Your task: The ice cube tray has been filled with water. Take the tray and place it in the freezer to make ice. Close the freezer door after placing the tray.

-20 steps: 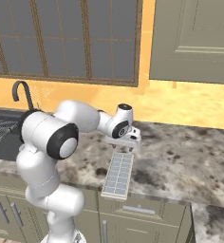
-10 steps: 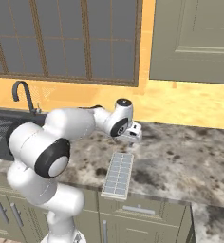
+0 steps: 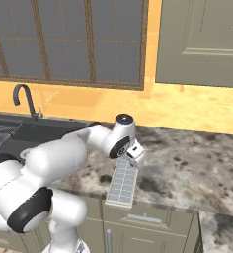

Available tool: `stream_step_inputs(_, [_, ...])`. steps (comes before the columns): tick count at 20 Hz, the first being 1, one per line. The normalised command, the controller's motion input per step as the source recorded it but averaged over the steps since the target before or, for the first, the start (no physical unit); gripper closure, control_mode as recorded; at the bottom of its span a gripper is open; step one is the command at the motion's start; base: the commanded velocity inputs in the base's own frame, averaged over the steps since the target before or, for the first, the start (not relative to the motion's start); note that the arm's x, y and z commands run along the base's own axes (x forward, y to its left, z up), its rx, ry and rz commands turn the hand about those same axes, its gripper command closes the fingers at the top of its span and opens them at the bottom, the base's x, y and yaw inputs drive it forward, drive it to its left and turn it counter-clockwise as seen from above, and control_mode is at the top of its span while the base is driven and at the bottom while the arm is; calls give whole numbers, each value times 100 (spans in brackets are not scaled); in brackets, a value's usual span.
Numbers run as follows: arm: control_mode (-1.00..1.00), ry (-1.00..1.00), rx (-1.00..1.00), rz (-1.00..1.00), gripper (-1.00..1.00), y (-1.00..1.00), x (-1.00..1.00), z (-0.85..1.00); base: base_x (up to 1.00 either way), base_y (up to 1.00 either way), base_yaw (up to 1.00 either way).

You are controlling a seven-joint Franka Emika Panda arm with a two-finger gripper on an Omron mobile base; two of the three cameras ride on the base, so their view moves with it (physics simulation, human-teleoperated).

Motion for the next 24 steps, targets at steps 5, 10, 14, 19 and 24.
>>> stream_step_inputs(5, [-100, 0, 21, -49, -100, -4, -83, 3, 0, 0, 0])
stream_step_inputs(10, [-100, 0, 26, -44, -100, -16, -64, 14, 0, 0, 0])
stream_step_inputs(14, [-100, 0, 30, -39, -100, -33, -60, 19, 0, 0, 0])
stream_step_inputs(19, [-100, -1, 28, -27, -100, -25, -41, 5, 0, 0, 0])
stream_step_inputs(24, [-100, -8, 22, -7, -100, -18, -22, 0, 0, 0, 0])
